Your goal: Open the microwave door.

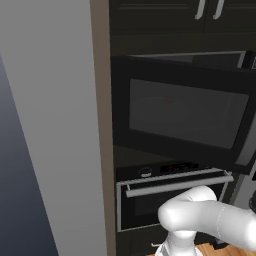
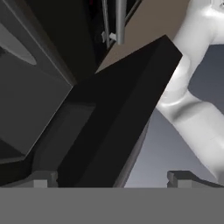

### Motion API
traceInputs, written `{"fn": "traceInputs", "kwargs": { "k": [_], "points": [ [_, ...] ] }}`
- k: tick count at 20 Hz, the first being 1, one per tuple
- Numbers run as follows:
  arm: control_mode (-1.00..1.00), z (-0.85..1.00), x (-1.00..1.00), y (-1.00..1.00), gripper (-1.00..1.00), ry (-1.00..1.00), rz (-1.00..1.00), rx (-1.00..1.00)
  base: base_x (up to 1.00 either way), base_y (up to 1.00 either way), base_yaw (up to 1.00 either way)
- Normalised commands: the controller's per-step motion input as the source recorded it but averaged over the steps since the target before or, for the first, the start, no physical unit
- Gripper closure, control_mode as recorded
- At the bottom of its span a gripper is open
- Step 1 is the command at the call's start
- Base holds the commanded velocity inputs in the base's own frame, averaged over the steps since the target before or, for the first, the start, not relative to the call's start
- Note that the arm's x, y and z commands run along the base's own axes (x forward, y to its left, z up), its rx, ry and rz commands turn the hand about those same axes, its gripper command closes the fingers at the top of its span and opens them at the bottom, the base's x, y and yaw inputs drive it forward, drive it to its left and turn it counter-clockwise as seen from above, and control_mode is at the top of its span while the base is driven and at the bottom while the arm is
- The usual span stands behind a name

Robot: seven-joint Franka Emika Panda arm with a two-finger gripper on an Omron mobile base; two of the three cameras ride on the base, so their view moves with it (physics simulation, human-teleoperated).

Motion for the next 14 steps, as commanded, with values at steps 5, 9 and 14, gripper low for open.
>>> {"fn": "traceInputs", "kwargs": {
  "k": [5,9,14],
  "points": [
    [-1.0,-0.02,-0.19,0.26,-1.0,0.05,0.02,0.0,0.0,0.0,0.0],
    [-1.0,0.0,0.0,0.26,-1.0,0.0,0.01,0.0,0.0,0.0,0.0],
    [-1.0,0.0,0.2,0.08,-1.0,0.0,0.05,0.0,0.0,0.0,0.0]
  ]
}}
